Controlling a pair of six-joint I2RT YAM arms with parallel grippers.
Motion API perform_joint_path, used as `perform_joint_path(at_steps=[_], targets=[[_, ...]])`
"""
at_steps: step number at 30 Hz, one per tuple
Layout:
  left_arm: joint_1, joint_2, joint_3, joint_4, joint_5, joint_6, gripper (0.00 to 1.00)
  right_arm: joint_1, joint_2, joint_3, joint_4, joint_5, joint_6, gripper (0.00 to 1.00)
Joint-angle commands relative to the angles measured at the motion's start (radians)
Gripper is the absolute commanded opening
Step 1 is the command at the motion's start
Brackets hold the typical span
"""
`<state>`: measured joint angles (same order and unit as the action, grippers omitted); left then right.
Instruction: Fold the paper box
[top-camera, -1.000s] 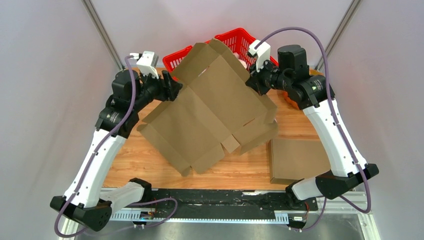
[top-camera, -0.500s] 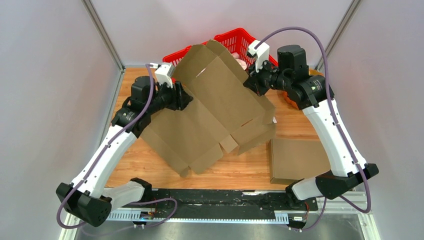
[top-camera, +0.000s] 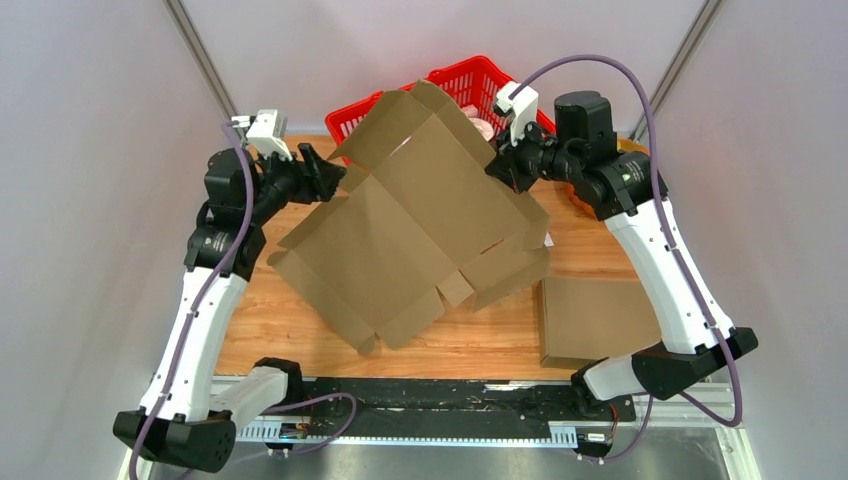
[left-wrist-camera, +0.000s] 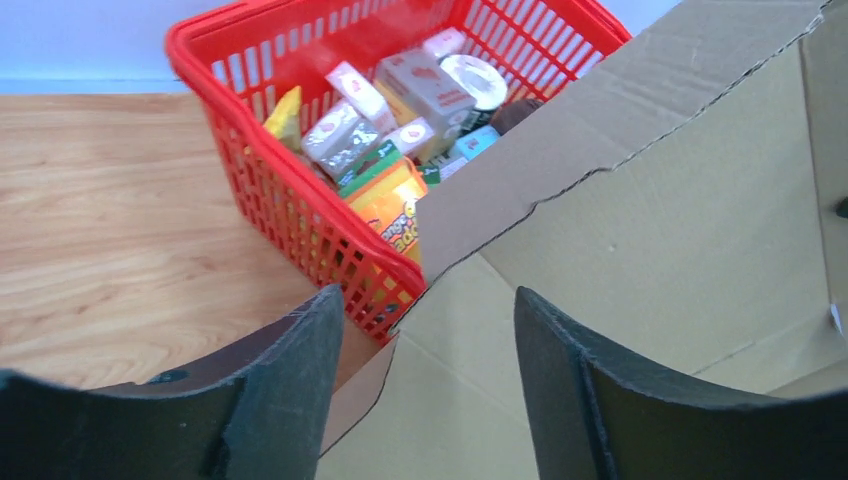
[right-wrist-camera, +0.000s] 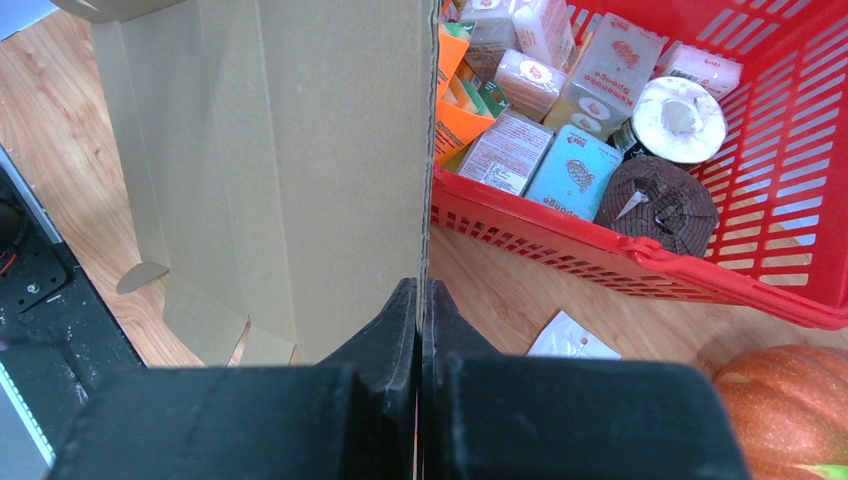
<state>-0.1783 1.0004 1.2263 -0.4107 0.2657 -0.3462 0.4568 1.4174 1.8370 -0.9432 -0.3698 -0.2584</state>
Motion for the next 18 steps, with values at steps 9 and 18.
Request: perform_joint_path(at_steps=[9,18], targets=[[0.023,0.106,-0.023,0.227,0.328,-0.096,0.50,-0.003,-0.032,0.015,0.060,-0.031,0.018,0.00],[-0.104,0.084,-0.215,0.340,0.234,-0.155,0.45,-0.001,-0.029,-0.001,0.078,-0.061,0.050,0.00]])
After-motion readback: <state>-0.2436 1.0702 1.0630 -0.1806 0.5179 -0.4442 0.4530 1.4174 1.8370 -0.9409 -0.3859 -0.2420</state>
